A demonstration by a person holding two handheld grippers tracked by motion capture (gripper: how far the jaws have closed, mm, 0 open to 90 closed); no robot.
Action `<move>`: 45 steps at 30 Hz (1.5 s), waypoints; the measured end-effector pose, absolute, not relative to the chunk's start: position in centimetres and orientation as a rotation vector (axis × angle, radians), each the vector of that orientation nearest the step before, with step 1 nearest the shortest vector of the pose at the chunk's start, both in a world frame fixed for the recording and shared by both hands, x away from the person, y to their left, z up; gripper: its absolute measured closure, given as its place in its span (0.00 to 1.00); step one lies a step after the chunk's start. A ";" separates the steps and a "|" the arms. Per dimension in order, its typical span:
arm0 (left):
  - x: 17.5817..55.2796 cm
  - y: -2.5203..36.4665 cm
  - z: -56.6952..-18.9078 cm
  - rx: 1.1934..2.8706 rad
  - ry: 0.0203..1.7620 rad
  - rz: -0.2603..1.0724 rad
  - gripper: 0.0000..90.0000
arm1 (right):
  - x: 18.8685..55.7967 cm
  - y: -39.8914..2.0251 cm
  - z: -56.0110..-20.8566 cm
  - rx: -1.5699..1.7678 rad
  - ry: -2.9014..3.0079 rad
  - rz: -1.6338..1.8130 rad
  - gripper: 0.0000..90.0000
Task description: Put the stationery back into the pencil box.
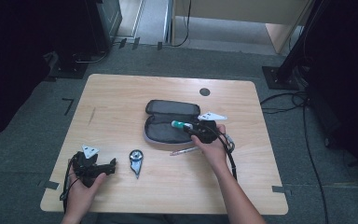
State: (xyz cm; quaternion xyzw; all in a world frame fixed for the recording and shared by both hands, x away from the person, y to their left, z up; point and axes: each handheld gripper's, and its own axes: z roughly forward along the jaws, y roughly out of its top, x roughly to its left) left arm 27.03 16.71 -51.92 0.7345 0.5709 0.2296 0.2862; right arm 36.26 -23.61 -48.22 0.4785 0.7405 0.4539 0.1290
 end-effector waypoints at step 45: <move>27.0 16.7 -51.9 1.961 1.527 0.614 0.00 | 32.1 -29.7 -47.4 1.231 2.202 1.313 0.54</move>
